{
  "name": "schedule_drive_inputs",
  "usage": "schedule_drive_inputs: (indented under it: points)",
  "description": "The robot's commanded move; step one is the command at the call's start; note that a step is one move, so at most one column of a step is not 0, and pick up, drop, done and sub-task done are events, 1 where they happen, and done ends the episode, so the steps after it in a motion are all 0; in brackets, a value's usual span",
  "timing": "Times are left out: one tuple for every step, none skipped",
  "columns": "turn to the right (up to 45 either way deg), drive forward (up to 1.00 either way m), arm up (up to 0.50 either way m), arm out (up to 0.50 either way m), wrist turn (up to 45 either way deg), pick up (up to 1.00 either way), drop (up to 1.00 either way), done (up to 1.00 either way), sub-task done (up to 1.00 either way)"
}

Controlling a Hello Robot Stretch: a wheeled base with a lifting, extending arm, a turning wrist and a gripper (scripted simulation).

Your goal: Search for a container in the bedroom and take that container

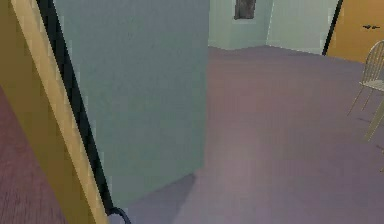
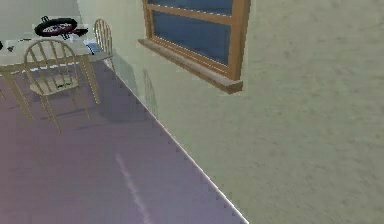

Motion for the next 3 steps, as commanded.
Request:
schedule_drive_inputs:
  points:
    - [45.0,0.0,0.0,0.0,0.0,0.0,0.0,0.0,0.0]
    - [45.0,0.0,0.0,0.0,0.0,0.0,0.0,0.0,0.0]
    - [45.0,0.0,0.0,0.0,0.0,0.0,0.0,0.0,0.0]
